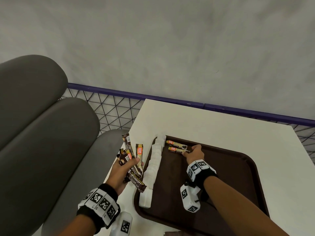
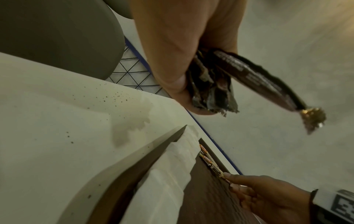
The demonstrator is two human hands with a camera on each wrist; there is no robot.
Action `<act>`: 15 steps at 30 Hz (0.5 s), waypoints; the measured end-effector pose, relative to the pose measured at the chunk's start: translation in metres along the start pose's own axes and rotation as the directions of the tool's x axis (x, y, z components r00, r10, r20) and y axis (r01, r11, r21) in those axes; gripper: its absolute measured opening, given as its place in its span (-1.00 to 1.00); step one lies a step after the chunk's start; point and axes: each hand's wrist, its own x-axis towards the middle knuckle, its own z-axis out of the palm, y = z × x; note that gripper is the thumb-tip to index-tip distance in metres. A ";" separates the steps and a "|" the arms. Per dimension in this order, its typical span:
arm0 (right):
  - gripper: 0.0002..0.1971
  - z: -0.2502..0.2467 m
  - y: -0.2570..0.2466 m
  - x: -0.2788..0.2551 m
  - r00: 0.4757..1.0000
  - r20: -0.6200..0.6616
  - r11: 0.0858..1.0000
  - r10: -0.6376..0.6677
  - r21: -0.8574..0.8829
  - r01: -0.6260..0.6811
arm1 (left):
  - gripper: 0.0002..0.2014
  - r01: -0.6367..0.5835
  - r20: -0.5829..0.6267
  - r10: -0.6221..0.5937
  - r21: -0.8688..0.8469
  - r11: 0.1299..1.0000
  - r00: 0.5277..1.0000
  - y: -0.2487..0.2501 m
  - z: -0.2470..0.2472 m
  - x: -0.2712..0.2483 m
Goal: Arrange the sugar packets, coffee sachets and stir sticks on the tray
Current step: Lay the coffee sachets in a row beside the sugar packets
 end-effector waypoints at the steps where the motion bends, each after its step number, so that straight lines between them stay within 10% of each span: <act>1: -0.55 -0.001 0.001 -0.001 1.000 -0.008 1.000 -0.014 -0.009 0.014 | -0.69 0.003 0.005 -0.003 0.001 1.000 1.000 0.000 0.001 -0.001; 11: -0.87 0.002 0.010 -0.013 0.991 0.036 0.967 -0.129 -0.218 0.134 | -0.70 -0.016 0.030 0.015 0.028 0.999 0.999 0.004 -0.003 -0.013; 15: -0.70 0.007 0.009 -0.022 0.956 0.130 0.841 -0.261 -0.456 0.292 | -0.71 -0.021 0.013 0.020 0.047 0.999 1.000 0.005 -0.009 -0.009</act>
